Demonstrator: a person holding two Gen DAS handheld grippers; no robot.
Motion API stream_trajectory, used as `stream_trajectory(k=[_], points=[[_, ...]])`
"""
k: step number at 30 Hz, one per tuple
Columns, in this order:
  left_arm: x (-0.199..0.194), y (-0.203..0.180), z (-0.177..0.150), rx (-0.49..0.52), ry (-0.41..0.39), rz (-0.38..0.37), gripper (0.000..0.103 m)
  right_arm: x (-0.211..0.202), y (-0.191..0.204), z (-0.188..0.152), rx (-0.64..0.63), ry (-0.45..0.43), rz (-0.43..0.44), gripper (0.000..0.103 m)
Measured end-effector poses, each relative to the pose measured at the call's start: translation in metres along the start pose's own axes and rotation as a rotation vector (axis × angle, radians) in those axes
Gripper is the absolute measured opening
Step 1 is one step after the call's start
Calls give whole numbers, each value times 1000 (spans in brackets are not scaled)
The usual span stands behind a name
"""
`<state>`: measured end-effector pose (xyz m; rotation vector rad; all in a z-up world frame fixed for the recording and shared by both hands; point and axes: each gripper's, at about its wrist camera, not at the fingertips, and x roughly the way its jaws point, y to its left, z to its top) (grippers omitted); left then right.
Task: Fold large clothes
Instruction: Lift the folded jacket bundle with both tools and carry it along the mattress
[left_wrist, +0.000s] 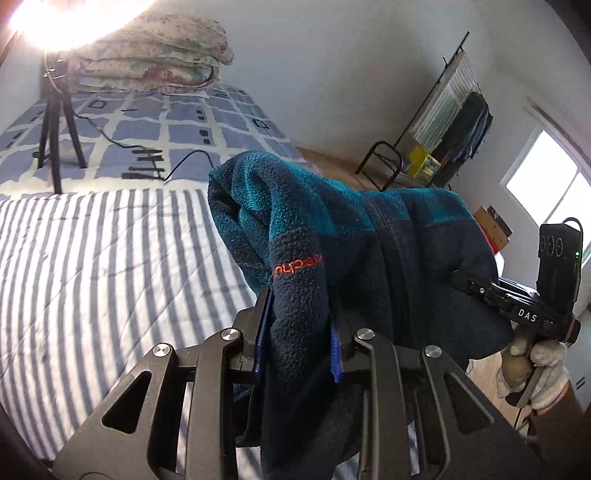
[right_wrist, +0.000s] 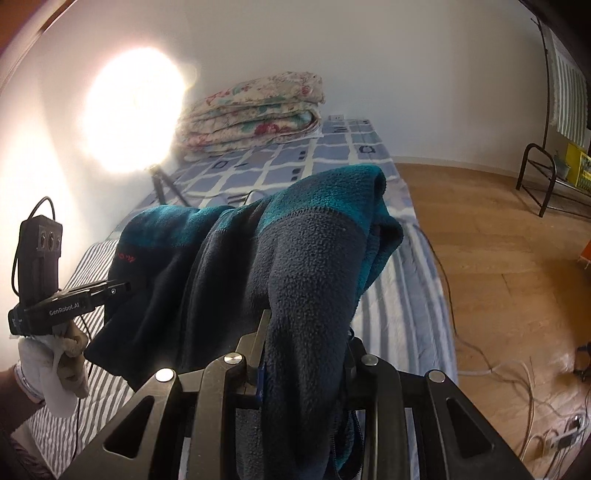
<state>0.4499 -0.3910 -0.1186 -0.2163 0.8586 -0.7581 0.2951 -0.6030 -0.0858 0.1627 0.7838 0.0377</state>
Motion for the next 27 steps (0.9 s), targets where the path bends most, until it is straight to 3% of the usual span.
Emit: stream_trajectory(k=[8,15,27], points=[[46,-3,46,20,-31,35,25,40,-40,53,18,-24,-1,26],[87,-5,76,25,-44,63,25,76,-65,79,37,-40,-17,26],[150,13,76,4,4,94,25,144,-114,89,84,5,-22,25]])
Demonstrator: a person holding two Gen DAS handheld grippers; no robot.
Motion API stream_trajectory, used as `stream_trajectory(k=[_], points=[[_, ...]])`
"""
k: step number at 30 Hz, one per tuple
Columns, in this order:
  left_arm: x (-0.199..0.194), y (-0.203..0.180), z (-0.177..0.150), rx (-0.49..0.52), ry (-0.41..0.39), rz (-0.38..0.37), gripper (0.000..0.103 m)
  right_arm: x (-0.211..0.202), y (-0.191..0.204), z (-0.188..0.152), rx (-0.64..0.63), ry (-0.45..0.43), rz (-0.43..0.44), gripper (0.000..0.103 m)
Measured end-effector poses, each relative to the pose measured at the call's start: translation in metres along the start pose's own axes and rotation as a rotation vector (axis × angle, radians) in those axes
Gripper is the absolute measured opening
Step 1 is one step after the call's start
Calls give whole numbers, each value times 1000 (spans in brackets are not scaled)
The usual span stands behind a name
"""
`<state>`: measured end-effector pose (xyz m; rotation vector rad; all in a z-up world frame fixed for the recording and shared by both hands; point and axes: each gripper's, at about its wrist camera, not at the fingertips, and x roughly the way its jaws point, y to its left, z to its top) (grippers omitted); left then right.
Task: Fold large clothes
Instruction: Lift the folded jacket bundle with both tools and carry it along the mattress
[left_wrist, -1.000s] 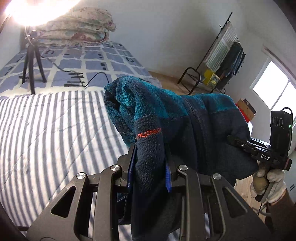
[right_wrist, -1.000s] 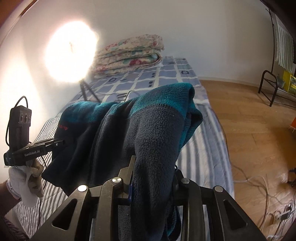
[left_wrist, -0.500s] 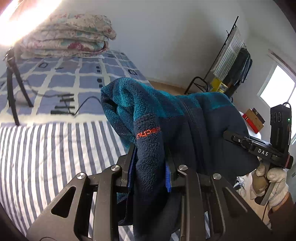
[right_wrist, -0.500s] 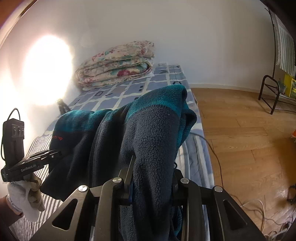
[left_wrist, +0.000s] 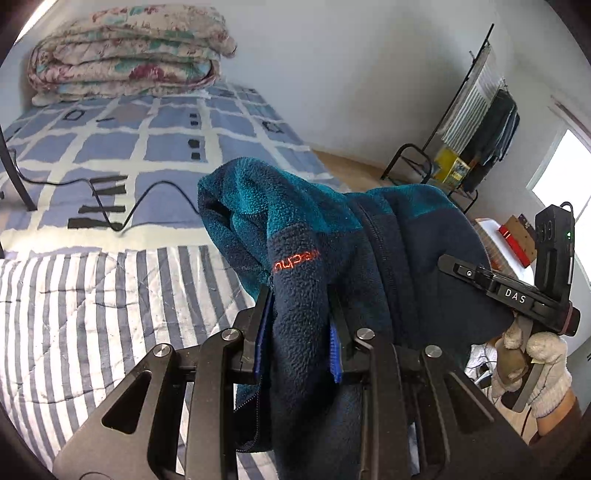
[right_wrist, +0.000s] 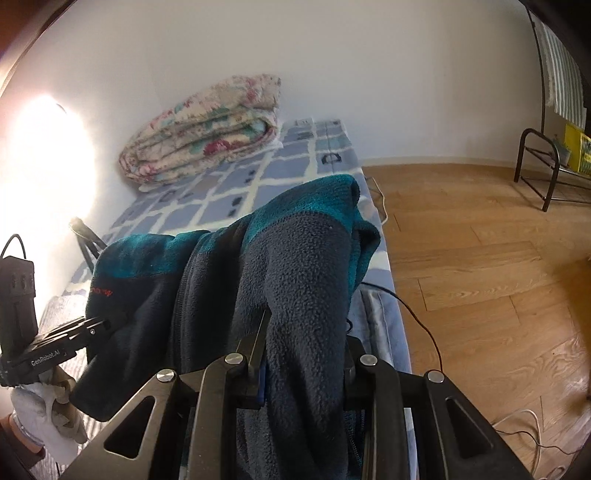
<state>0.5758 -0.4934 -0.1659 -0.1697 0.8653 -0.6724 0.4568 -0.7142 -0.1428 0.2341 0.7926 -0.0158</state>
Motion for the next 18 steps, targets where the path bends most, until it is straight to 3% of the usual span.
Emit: stream_trajectory(k=[12,18], points=[[21,36,-9,-38,49,-3,25,31,-39,-4,100,37,9,30],[24,37,-12,-37,48,12,28,36,-45,-5,124,46,-37,45]])
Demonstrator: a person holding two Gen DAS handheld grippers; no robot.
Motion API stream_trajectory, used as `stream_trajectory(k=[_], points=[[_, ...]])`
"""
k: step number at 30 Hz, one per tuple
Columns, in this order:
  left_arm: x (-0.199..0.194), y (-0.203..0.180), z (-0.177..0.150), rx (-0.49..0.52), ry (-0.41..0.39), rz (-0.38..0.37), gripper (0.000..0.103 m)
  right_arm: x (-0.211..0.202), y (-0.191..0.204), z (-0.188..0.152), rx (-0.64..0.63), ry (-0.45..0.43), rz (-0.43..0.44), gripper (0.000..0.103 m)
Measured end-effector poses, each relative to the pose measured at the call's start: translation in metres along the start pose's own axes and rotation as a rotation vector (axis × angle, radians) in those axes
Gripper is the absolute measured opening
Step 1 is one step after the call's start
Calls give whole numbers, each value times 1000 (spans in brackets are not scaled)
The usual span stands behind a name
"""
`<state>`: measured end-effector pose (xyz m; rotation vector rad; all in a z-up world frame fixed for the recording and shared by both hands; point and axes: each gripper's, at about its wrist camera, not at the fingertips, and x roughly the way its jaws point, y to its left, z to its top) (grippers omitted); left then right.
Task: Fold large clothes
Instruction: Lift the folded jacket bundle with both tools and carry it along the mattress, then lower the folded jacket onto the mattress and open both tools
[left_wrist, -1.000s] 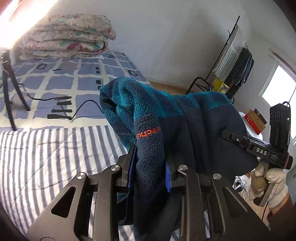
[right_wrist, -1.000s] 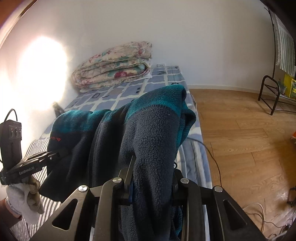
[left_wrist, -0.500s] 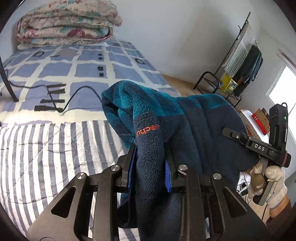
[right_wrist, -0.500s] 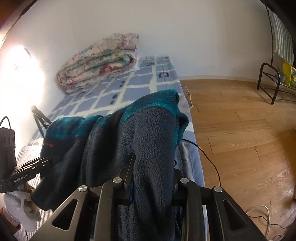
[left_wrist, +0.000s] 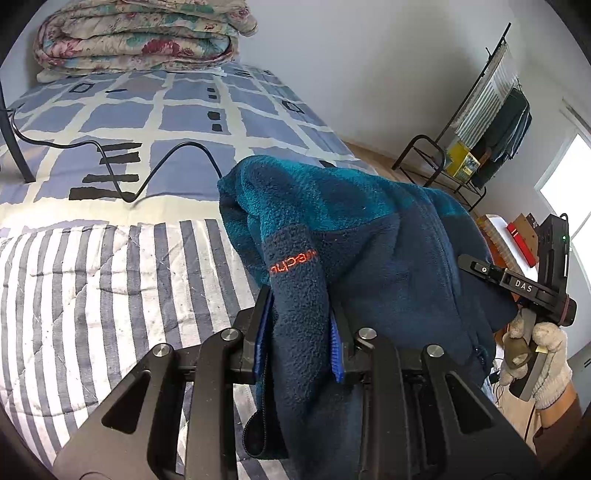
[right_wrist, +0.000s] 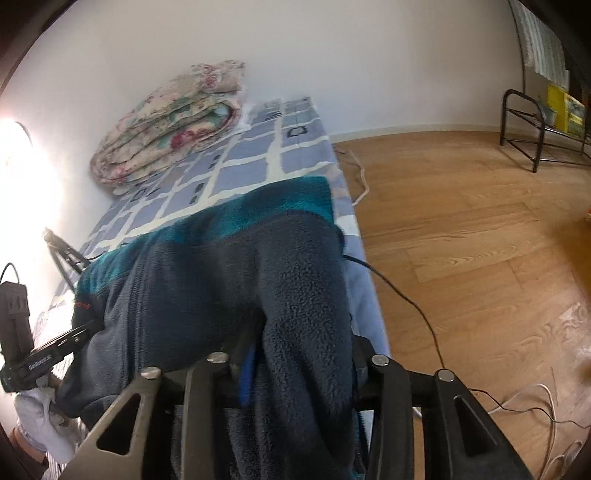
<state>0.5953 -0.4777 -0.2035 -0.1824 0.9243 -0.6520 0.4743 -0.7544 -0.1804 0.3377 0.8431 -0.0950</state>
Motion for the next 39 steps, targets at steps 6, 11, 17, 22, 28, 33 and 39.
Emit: stream_trajectory(k=[6,11,17,22,28,33,39], points=[[-7,-2,0,9,-9,44,43,-12,5,-1,-9,-19,-70,58],[-20,-4,-3,10,3,51,54,-28,13,-3,3,-54,-115,75],[-46,-12,-11,26,-21,46,54,-53,28,-6,-10,-81,-108,76],[-75,-25,-17,49,-41,36,54,-78,46,-10,-28,-107,-110,76],[-112,-43,-24,85,-66,29,54,-112,62,-19,-34,-133,-97,76],[-150,-55,-30,99,-91,21,54,-141,76,-26,-40,-152,-88,76],[-213,-70,-42,110,-129,11,54,-192,100,-37,-58,-183,-73,76]])
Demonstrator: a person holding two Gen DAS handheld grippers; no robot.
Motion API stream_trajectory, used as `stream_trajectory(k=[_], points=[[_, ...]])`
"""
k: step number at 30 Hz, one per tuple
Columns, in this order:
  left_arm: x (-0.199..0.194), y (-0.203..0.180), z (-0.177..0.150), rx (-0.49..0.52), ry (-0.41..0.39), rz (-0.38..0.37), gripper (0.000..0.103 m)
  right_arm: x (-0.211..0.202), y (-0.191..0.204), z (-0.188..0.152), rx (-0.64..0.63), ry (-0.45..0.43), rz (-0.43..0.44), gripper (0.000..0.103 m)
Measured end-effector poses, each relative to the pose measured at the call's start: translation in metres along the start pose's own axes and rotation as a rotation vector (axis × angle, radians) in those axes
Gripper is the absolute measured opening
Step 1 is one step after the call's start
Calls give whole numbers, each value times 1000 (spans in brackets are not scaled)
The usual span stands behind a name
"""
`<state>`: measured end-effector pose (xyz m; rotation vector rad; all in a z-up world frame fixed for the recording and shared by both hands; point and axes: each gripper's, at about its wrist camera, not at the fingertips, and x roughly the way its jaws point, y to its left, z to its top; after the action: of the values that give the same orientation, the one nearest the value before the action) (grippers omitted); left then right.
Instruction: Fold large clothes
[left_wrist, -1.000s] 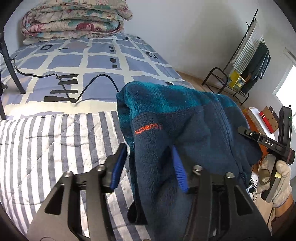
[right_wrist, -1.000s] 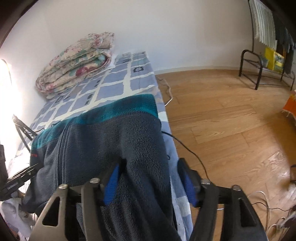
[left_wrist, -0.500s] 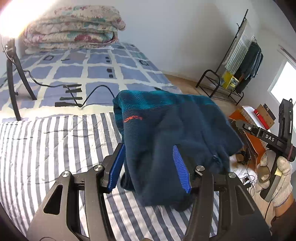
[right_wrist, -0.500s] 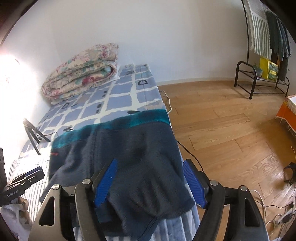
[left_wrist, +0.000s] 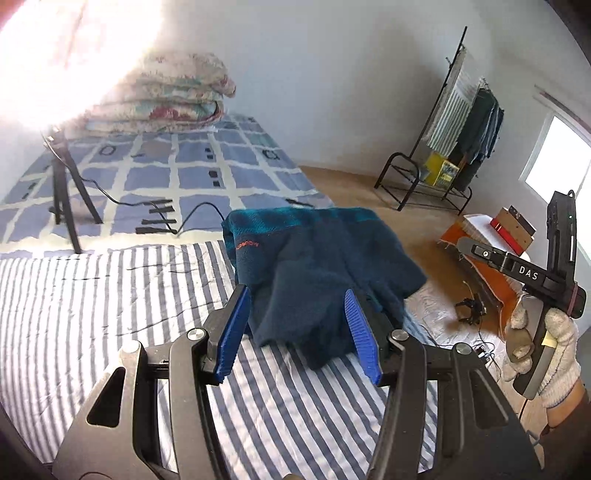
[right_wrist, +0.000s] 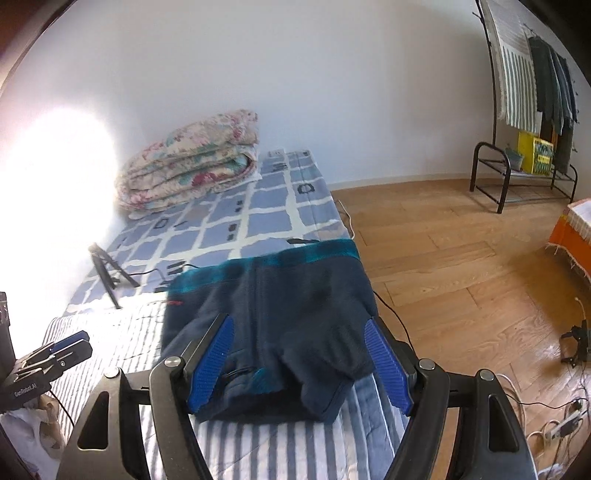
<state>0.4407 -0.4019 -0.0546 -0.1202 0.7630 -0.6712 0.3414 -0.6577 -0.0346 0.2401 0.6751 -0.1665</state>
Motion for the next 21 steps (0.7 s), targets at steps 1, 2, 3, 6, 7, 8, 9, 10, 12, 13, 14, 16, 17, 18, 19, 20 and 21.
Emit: stream_trajectory(k=[1,2,3,6,7,8,9,10,12,13,14,16,17,18,19,20,21], points=[[-9,-2,0,2,-5,-1,54,-13,5,0,1,-7,7,76],[-26,-6,-1,7,-14,-3,54,-25,10,-1,-2,-13,11,76],[-38,-9,-2,11,-21,-4,54,-36,14,-1,-7,-17,11,76],[-80,-19,-5,22,-51,-5,54,-67,29,-5,-28,-30,18,76],[-90,-20,-6,22,-58,-7,54,-81,35,-7,-36,-36,22,76],[-108,-24,-9,23,-68,-10,54,-95,41,-9,-44,-42,26,76],[-121,-26,-11,26,-74,-11,54,-103,45,-11,-48,-46,26,76],[-135,-29,-14,31,-82,-10,54,-116,51,-14,-53,-52,27,76],[-161,-35,-20,42,-98,-7,54,-137,60,-19,-61,-62,34,76],[-173,-37,-22,49,-106,-5,54,-151,67,-23,-66,-68,37,76],[-191,-41,-27,62,-119,2,54,-164,74,-26,-74,-74,39,76],[-217,-44,-34,73,-138,9,54,-188,87,-34,-80,-86,54,76],[-231,-45,-39,76,-147,9,54,-201,94,-39,-85,-95,59,76],[-242,-46,-43,77,-154,10,54,-213,101,-43,-93,-104,61,77],[-253,-47,-47,78,-159,11,55,-223,107,-47,-101,-114,60,78],[-268,-48,-53,78,-167,11,55,-236,116,-53,-108,-124,53,79],[-280,-49,-59,79,-173,12,58,-243,121,-57,-110,-128,51,81]])
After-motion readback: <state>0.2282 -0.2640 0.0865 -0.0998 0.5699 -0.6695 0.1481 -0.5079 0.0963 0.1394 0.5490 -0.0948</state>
